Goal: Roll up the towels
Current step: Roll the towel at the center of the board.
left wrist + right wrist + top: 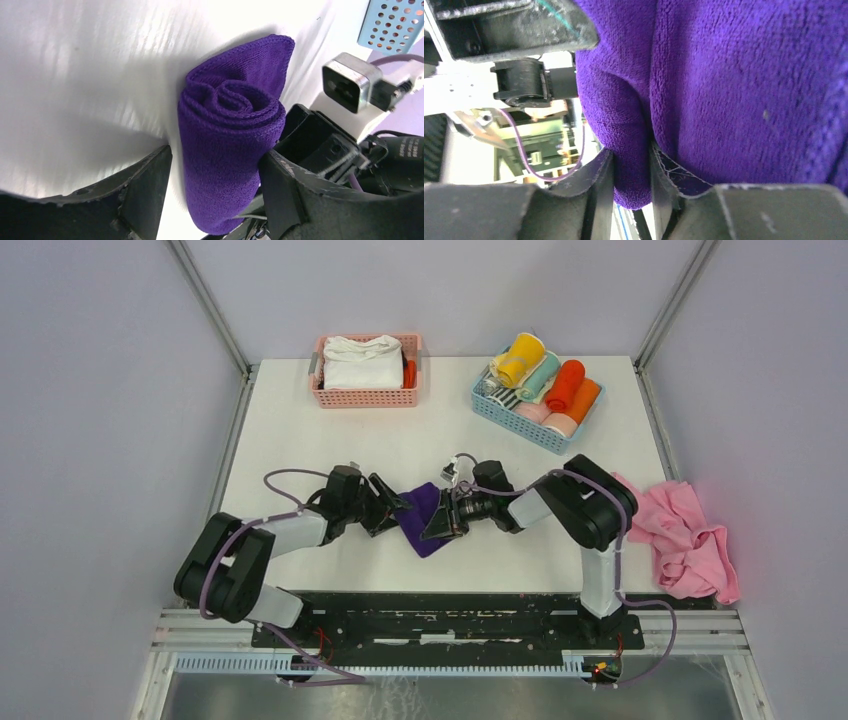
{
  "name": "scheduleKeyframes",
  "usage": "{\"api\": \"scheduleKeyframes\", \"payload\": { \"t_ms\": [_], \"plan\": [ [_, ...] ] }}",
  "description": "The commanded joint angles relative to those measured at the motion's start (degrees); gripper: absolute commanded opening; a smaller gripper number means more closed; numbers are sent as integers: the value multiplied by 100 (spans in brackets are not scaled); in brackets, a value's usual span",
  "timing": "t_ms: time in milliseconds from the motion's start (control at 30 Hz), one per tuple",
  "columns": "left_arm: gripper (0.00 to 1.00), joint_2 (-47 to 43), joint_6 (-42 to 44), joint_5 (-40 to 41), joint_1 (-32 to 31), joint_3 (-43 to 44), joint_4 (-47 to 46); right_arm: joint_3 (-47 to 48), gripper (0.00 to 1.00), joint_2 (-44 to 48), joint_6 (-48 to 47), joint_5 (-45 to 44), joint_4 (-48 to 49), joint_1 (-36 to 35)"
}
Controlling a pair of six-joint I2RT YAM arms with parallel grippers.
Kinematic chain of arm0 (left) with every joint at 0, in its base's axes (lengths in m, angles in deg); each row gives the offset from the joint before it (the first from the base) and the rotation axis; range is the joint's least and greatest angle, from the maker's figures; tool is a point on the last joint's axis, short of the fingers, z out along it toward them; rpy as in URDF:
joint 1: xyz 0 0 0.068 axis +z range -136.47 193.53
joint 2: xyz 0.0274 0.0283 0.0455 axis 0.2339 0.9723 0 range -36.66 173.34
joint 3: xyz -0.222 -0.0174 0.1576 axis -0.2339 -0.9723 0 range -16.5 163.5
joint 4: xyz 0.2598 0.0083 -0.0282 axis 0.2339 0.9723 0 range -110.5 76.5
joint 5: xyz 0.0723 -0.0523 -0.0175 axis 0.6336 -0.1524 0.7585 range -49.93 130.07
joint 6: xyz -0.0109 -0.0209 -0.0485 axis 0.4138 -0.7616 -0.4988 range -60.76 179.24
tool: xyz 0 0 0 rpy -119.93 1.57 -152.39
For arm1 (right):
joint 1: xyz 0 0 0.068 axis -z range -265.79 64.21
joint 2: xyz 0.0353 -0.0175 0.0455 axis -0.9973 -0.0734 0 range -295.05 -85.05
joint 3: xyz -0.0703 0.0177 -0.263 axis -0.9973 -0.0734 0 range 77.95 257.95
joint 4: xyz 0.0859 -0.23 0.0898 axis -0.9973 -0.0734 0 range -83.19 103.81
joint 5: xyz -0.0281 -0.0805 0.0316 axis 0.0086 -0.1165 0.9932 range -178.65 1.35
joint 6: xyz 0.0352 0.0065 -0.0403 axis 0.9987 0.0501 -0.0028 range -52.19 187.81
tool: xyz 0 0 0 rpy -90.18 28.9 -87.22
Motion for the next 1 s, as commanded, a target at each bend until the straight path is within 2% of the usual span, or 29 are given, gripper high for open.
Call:
{"api": "scheduleKeyframes", "payload": {
  "t_ms": [0, 133, 233, 333, 467, 667, 967],
  "plan": [
    [70, 423, 205, 266, -1, -23, 74, 7, 41, 858, -1550, -1099, -2439, -20],
    [68, 567, 146, 543, -130, -26, 214, 294, 52, 2110, -2529, -2621, -4359, -311],
    [68, 717, 106, 676, -207, 13, 302, 628, 56, 2846, -3018, -4046, -5316, -859],
    [68, 859, 97, 797, -262, 81, 424, 989, 60, 3270, -3397, -5763, -5902, -1625],
    [68, 1018, 80, 869, -303, 137, 534, 1392, 64, 3198, -3824, -7160, -6083, -2439],
    [69, 1097, 79, 948, -315, 193, 647, 1982, 65, 2385, -4487, -8105, -6089, -3240],
    [74, 1172, 208, 968, -375, 334, 750, 2287, 66, 1334, -4806, -8744, -5993, -3339]
  ]
}}
